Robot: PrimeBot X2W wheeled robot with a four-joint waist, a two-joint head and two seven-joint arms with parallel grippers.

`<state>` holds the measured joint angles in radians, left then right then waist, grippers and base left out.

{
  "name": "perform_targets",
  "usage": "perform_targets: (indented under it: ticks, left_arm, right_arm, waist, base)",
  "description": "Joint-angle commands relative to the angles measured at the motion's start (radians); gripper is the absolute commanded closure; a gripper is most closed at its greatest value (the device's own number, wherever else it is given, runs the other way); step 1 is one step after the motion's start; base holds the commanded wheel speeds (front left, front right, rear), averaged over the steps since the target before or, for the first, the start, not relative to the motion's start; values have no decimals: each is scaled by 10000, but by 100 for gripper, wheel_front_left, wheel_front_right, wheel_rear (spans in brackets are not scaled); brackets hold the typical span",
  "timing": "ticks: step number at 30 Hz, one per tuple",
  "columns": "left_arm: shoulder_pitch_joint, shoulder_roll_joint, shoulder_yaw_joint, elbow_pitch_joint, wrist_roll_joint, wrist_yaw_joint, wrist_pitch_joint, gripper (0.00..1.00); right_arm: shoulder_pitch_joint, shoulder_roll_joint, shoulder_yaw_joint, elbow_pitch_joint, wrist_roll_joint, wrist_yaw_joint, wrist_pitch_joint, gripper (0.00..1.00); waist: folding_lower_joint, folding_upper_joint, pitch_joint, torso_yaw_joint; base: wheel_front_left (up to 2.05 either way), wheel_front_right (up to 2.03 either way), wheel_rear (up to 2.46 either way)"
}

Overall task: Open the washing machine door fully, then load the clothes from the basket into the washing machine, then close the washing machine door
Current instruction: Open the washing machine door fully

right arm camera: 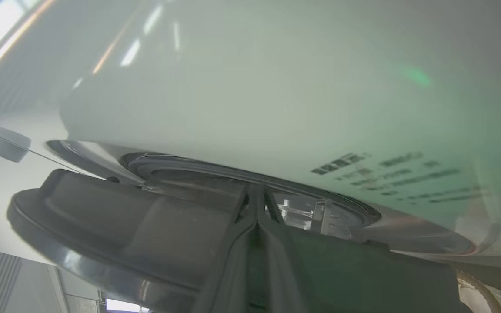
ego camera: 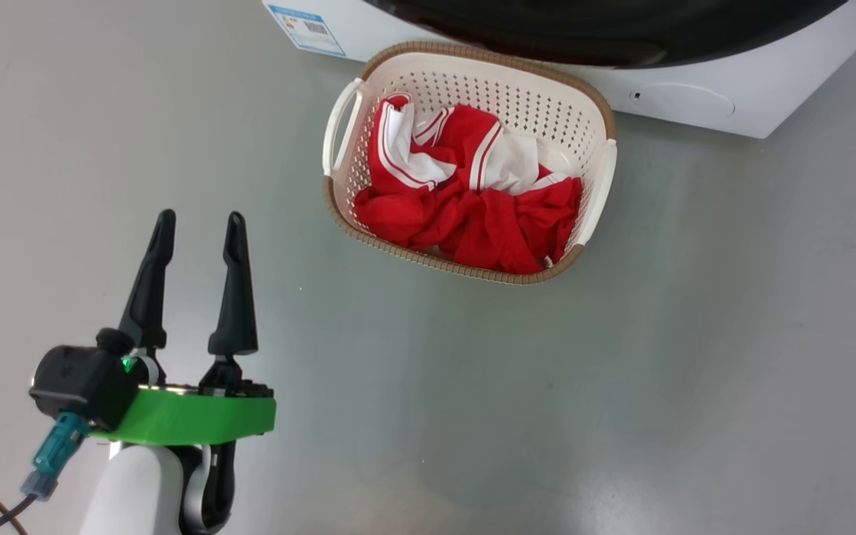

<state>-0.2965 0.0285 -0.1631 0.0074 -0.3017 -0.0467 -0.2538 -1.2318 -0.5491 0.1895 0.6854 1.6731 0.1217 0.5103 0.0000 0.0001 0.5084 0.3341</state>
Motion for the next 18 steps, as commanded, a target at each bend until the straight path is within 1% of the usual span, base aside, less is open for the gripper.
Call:
perform_targets:
  ticks: [1, 8, 18]
  left_arm:
    - [-76, 217, 330, -226, -65, 93, -80, 0]
    - [200, 217, 500, -11, 160, -51, -80, 0]
    - [459, 217, 701, 272, 433, -309, -80, 0]
  right_arm:
    - [50, 244, 150, -251, -107, 90, 160, 100]
    - [1093, 543, 244, -612, 28, 90, 650, 100]
    - [2268, 904, 325, -1024, 56, 90, 997, 100]
  waist:
    - [0, -1, -132, -45]
    - [0, -1, -684, -329]
    - [0, -1, -1355, -665]
  base:
    - [0, 0, 0]
    - [0, 0, 0]
    - [0, 0, 0]
